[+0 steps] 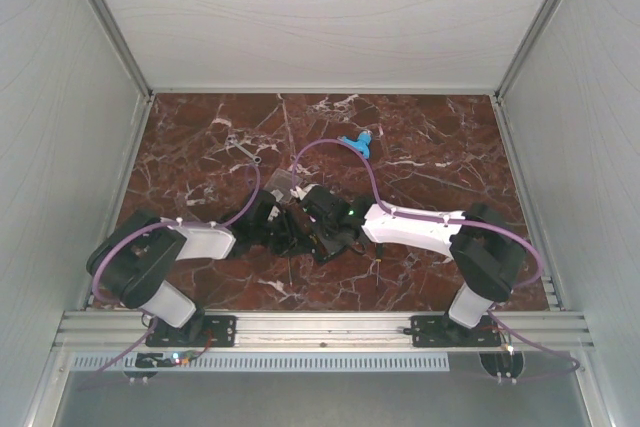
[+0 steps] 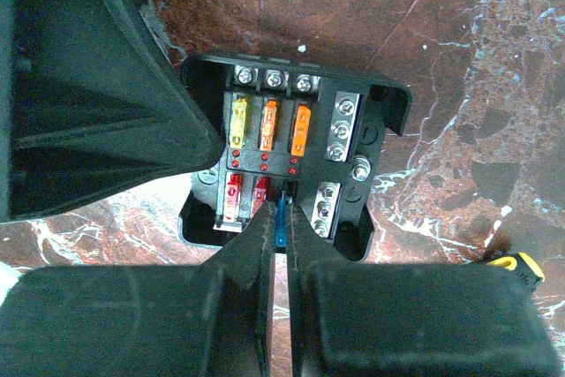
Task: Snap on the fuse box
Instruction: Install the fuse at the fuse box base.
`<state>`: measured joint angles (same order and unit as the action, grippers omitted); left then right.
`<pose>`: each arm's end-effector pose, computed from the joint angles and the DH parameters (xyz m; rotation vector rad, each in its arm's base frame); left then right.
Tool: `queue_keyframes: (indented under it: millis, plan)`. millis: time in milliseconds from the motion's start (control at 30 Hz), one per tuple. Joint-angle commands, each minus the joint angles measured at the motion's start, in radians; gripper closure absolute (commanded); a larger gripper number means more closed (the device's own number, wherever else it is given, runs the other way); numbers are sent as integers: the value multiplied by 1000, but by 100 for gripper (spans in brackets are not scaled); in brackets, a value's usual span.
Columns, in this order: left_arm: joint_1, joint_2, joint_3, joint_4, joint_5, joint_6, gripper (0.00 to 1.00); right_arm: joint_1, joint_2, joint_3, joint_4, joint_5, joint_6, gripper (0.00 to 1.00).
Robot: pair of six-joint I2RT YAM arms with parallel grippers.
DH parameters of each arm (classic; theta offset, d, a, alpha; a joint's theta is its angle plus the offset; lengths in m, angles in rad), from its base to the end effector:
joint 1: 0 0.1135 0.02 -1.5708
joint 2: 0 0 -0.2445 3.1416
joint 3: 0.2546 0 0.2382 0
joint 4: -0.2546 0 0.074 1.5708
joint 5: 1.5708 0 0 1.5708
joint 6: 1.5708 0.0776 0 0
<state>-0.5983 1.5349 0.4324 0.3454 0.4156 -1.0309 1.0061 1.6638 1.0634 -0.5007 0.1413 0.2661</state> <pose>0.2089 -0.1803 0.0796 -0.3291 2.6042 -1.1976 0.1886 0.2772 0.1417 -0.9242 2.5080 0.2277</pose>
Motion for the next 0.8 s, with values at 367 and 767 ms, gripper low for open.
queue_keyframes:
  millis: [367,767]
  plan:
    - [-2,26,14,6,-32,-11,74,-19,47,13,-21,39,25,100]
    - [-3,19,5,12,-32,-15,74,-30,9,8,-11,18,50,90]
